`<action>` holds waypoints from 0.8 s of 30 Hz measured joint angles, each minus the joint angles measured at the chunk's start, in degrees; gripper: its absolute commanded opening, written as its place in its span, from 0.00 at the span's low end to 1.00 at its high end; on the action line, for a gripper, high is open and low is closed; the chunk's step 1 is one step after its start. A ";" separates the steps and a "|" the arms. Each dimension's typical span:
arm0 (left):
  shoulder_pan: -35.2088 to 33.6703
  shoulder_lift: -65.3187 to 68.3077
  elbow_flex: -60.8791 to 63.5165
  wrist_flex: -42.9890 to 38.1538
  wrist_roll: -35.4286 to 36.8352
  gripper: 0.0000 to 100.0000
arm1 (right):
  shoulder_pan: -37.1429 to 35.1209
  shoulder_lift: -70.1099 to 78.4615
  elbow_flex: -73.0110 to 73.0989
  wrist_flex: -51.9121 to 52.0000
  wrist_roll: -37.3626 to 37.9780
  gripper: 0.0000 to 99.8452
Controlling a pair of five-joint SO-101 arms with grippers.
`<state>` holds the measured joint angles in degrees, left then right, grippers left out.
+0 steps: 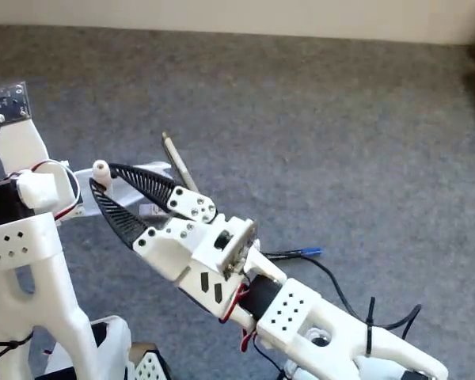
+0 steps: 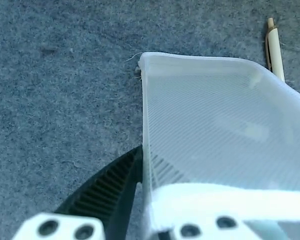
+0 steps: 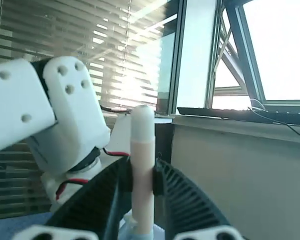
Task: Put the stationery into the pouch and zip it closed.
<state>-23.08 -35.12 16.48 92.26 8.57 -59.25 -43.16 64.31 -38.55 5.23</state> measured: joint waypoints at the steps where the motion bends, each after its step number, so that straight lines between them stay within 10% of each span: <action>1: 0.00 0.00 0.00 0.00 0.00 0.00 | 0.00 0.00 0.62 -0.09 0.00 0.01; 24: 0.00 0.09 0.00 0.00 0.00 0.00 | -0.79 0.00 3.87 0.35 0.00 0.20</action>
<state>-23.08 -35.03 16.48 92.26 8.57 -60.04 -43.16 68.18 -38.20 5.23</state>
